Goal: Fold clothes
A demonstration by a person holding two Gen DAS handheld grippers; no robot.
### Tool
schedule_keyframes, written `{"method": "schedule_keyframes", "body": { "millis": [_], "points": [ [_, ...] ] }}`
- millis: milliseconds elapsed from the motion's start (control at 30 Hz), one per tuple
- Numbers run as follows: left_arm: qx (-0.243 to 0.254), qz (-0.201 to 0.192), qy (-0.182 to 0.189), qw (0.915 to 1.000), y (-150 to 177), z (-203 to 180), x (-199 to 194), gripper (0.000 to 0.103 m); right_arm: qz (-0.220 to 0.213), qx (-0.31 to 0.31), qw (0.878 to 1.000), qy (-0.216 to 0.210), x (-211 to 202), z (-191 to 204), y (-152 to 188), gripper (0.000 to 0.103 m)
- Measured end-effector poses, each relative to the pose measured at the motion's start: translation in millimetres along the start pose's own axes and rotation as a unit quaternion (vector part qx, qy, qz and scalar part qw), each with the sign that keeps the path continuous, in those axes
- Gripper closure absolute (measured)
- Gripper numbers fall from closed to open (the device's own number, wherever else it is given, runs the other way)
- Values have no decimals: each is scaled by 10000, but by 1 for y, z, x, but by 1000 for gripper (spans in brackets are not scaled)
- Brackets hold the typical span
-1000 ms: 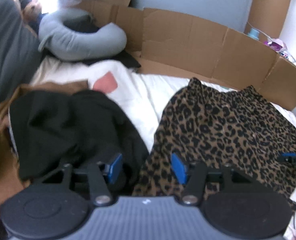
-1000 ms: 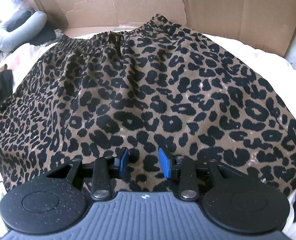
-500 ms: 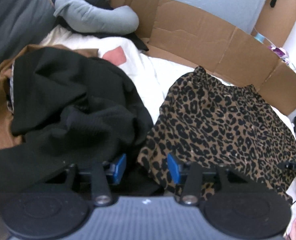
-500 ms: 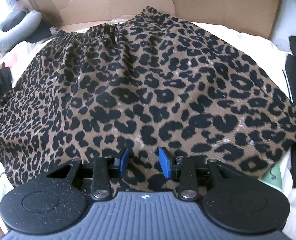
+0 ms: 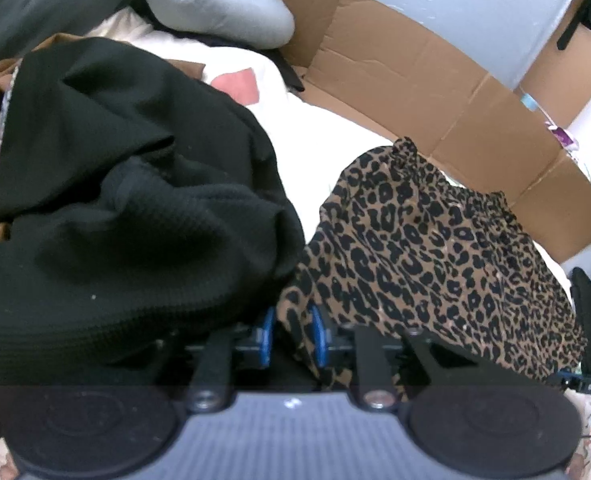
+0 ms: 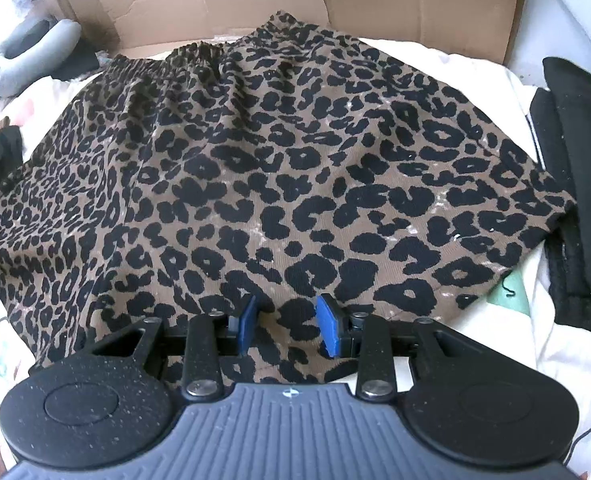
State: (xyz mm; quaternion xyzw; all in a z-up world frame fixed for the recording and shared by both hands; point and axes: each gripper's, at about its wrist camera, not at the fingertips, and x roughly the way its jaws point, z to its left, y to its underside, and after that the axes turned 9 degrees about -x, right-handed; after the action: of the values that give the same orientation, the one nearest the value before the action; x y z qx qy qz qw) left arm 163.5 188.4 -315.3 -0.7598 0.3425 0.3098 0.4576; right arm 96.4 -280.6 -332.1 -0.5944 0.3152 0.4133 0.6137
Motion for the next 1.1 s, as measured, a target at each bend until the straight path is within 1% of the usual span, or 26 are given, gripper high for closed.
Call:
{"method": "schedule_keyframes", "body": {
  "millis": [100, 133, 200, 333, 433, 567, 767, 867, 1100],
  "points": [
    [-9, 2, 37, 10000, 1, 1, 2, 82, -74, -49, 9999, 93, -5, 1, -1, 63],
    [-16, -6, 43, 10000, 2, 1, 2, 87, -99, -65, 9999, 124, -6, 1, -1, 63],
    [-60, -18, 96, 9999, 2, 2, 1, 94, -182, -86, 9997, 128, -10, 2, -2, 63],
    [-43, -59, 148, 9999, 1, -2, -4, 97, -268, -152, 9995, 102, -14, 6, -6, 63],
    [-75, -100, 251, 9996, 0, -8, -10, 98, -303, -158, 9994, 66, -16, 9, -8, 63],
    [6, -156, 401, 9991, -1, -21, -18, 98, -385, -227, 9990, 13, -21, 16, -10, 63],
    [175, -213, 488, 9984, -5, -48, -27, 98, -520, -427, 9973, -307, -26, 29, -13, 62],
    [226, -169, 626, 9976, -7, -64, -28, 98, -597, -553, 9957, -437, -29, 38, -16, 62],
    [336, -130, 902, 9953, -4, -101, -22, 98, -861, -746, 9907, -743, -40, 58, -27, 56]
  ]
}}
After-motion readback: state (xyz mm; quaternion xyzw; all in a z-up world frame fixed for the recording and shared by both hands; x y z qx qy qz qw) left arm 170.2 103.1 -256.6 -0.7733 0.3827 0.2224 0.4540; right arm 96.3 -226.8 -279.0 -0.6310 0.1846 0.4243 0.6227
